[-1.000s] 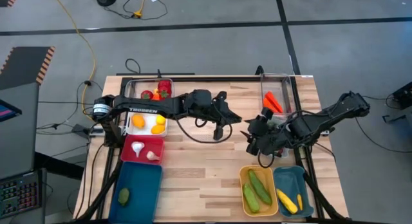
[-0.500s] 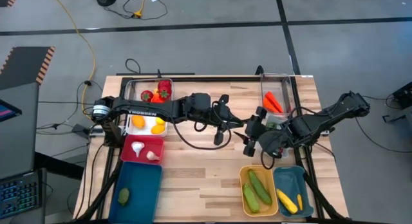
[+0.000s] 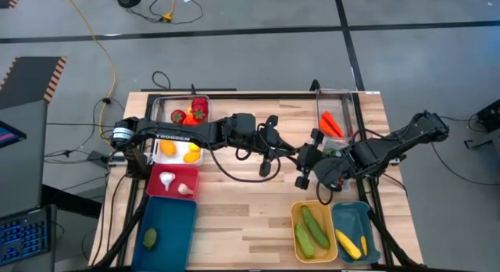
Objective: Sort produce into baskets
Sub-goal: Put the green chili into the gray bin
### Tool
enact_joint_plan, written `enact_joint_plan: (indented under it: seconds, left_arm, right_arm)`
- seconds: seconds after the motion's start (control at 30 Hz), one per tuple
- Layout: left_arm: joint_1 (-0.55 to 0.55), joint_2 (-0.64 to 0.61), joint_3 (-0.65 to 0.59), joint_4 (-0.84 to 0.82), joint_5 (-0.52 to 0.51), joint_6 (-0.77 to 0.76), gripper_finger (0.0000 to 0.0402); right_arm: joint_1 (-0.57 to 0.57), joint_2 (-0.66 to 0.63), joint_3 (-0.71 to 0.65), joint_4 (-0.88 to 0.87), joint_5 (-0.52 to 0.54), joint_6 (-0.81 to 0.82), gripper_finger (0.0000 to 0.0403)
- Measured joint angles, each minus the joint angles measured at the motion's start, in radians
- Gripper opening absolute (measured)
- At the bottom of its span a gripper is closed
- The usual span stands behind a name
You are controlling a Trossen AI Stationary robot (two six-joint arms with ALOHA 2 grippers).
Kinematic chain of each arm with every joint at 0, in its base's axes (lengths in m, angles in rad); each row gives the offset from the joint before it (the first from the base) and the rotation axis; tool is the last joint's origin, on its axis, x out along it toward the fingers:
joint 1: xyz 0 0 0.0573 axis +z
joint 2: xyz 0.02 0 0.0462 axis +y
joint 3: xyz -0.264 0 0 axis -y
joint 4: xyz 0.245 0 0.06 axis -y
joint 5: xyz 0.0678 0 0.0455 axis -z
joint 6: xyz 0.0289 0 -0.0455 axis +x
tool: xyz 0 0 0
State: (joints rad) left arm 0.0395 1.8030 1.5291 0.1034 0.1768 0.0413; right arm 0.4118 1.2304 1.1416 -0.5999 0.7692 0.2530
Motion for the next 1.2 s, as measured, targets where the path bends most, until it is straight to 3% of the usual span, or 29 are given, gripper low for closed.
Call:
enact_joint_plan:
  seconds: [0.4,0.67,0.83,0.97,1.2]
  left_arm:
    - [-0.001,0.0,0.0,0.0,0.007,0.041,0.0044]
    - [-0.001,0.0,0.0,0.019,-0.01,0.079,0.0129]
    - [0.012,-0.016,-0.001,0.007,-0.01,0.079,0.0178]
    - [0.036,-0.042,0.0,-0.056,-0.01,0.079,0.0199]
    - [0.069,-0.051,0.0,-0.164,-0.009,0.085,0.0204]
  right_arm:
    - [0.0,-0.001,0.0,0.002,-0.003,-0.001,0.0083]
    - [0.0,-0.001,0.001,-0.006,-0.015,-0.001,0.0083]
    - [0.001,-0.008,0.001,-0.159,-0.031,0.05,0.0083]
    - [-0.003,-0.028,0.001,-0.371,-0.161,0.22,0.0083]
    - [-0.003,-0.033,0.001,-0.807,-0.513,0.546,0.0083]
